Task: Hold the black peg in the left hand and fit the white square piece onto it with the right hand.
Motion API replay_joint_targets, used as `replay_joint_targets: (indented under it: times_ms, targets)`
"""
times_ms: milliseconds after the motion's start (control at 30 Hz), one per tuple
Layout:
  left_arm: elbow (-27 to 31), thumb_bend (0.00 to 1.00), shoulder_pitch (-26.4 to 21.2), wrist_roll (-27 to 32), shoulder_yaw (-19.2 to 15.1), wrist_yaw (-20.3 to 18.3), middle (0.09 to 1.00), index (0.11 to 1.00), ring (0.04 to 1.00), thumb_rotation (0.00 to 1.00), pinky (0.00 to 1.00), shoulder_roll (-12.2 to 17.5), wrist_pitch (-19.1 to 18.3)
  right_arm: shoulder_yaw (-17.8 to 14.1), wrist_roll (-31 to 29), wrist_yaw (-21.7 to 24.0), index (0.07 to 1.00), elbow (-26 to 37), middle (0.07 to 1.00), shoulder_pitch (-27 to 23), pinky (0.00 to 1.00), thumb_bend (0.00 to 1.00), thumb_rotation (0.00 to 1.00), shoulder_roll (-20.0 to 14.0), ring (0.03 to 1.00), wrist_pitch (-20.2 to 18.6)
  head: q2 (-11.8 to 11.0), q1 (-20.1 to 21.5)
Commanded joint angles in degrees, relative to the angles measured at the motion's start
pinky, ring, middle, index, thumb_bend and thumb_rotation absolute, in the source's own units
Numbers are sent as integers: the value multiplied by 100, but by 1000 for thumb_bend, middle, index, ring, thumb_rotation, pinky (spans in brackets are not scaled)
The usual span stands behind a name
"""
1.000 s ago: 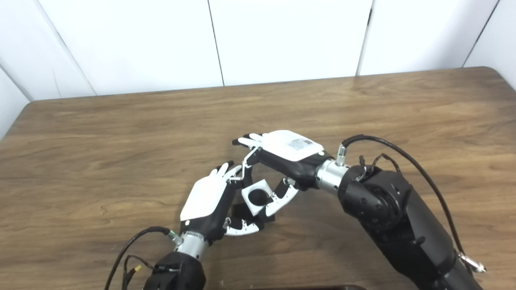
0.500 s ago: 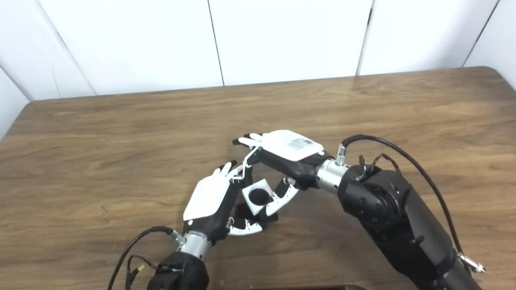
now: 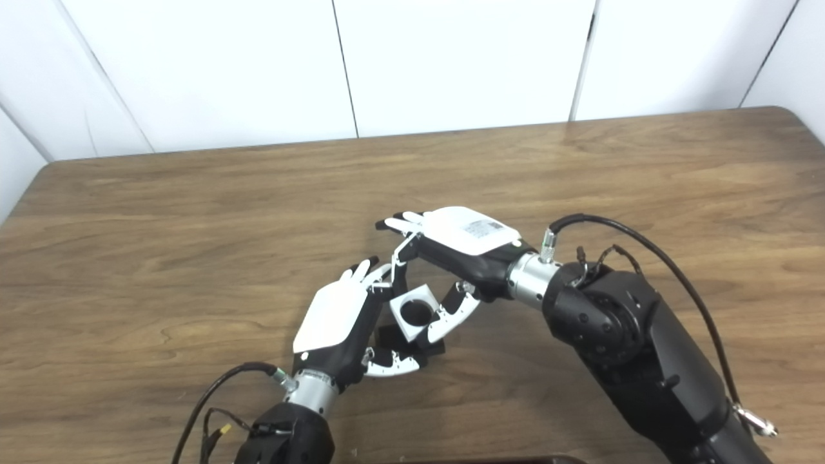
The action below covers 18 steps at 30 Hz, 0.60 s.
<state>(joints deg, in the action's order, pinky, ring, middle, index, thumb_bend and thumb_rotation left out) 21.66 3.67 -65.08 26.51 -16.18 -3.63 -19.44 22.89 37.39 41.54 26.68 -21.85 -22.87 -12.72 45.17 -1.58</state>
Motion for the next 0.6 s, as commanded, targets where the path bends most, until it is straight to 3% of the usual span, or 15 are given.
replay_joint_targets:
  times_ms: [0, 567]
  targets:
    - [204, 521, -92, -81, 40, 57, 921, 492, 1000, 64, 1000, -130, 21, -109, -45, -74, 493, 40, 975, -153, 1000, 522, 163, -51, 1000, 95, 15, -15]
    - [130, 520, -208, -61, -17, -11, 923, 492, 1000, 63, 1000, -149, 4, -114, -108, -39, 493, 55, 973, -133, 1000, 522, 164, -99, 1000, 91, 149, -118]
